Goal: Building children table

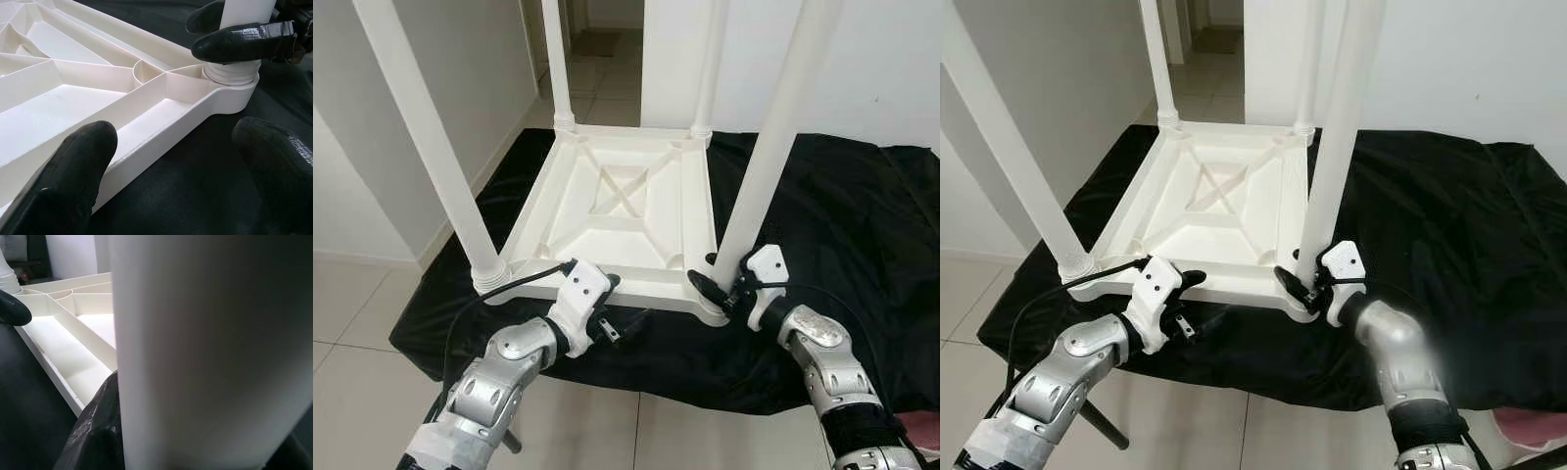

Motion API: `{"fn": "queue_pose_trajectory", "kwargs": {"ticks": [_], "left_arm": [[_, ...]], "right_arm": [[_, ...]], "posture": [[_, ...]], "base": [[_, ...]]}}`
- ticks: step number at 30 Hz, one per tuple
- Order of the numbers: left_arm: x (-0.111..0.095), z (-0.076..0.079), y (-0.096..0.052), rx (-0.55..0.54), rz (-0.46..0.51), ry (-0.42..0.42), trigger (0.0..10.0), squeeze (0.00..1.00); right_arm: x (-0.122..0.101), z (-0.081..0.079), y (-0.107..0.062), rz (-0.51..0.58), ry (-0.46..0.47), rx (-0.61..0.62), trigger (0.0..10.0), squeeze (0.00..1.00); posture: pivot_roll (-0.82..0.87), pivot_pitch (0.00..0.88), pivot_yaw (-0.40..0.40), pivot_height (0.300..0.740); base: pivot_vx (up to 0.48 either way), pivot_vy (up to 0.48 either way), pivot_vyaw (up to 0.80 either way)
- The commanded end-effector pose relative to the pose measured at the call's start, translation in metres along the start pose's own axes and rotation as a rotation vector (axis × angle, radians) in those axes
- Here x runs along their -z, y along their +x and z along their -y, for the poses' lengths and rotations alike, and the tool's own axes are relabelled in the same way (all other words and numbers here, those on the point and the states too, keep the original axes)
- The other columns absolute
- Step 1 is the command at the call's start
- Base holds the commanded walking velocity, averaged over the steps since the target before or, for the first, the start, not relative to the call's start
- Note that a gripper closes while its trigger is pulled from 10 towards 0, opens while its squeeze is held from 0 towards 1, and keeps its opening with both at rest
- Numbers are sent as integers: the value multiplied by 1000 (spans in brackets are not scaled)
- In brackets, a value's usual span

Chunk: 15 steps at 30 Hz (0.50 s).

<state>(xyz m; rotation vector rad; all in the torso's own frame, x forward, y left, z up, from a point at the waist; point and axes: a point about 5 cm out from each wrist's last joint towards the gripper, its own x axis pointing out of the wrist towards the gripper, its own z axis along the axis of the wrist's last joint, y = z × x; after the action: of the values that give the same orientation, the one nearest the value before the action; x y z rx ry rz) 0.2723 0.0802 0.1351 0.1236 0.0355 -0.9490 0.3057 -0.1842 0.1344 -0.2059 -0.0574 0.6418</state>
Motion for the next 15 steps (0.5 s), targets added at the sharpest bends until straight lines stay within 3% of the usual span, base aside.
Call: {"fn": "queue_pose_trajectory", "kwargs": {"ticks": [1, 6, 9, 15], "left_arm": [[3, -1, -2, 4, -9, 1, 10000, 0], [5, 1, -1, -11, -2, -10, 10000, 0], [5, 1, -1, -14, -1, -11, 10000, 0], [7, 5, 0, -18, 5, -24, 10000, 0]], "right_arm": [[7, -2, -2, -30, 19, 14, 10000, 0], [3, 0, -1, -6, 41, 165, 10000, 0], [3, 0, -1, -10, 39, 183, 10000, 0], [-1, -8, 3, -18, 93, 442, 10000, 0]], "posture": [[-44, 0, 40, 740], [-42, 0, 19, 740], [-42, 0, 19, 740], [-47, 0, 3, 740]], "base": [[0, 0, 0], [0, 0, 0], [0, 0, 0], [0, 0, 0]]}}
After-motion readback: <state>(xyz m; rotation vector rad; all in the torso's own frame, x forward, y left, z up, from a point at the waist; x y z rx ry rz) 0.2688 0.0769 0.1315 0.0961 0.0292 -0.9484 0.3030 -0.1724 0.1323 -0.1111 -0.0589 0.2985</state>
